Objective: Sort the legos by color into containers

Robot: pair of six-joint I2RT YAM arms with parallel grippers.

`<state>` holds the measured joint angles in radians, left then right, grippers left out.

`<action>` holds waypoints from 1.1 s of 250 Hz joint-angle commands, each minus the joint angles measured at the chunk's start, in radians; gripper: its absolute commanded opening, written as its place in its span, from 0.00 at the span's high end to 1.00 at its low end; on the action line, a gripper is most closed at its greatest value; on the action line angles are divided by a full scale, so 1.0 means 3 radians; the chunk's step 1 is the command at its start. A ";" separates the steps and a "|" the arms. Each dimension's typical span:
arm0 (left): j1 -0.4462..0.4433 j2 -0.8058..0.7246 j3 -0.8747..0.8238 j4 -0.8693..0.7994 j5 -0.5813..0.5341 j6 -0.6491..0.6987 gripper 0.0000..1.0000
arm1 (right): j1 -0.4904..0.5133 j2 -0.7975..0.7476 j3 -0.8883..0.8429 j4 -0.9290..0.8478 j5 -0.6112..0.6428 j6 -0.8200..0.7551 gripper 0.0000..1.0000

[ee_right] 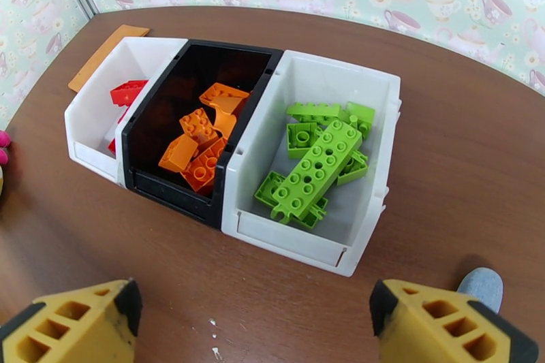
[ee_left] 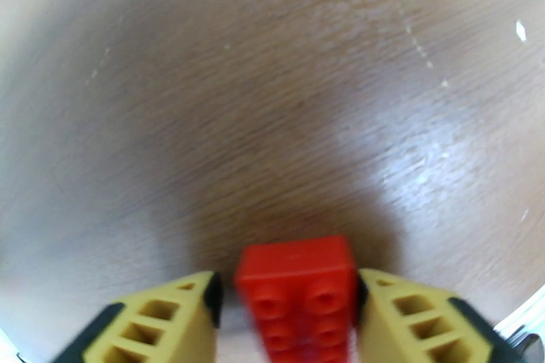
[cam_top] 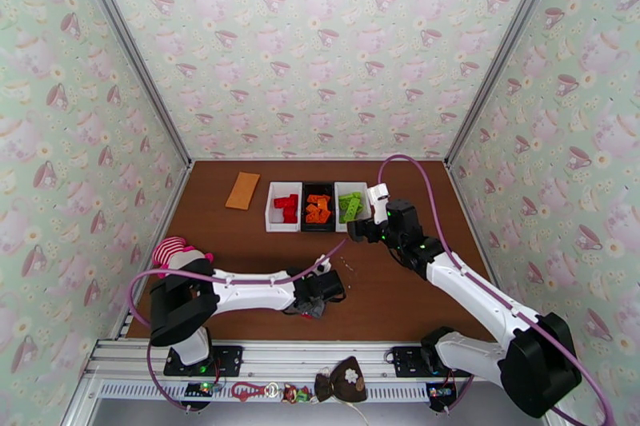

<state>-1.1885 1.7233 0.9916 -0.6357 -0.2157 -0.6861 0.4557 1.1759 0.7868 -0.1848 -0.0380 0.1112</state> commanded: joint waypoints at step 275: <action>0.1533 -0.0807 0.0173 0.0666 -0.0355 0.0922 0.73 | 0.0266 -0.0222 -0.0006 0.0277 -0.0403 0.0304 0.07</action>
<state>-0.7944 1.4422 0.9646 -0.4976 -0.3084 -0.4660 0.5056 1.1088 0.7654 -0.1463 -0.1471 0.1909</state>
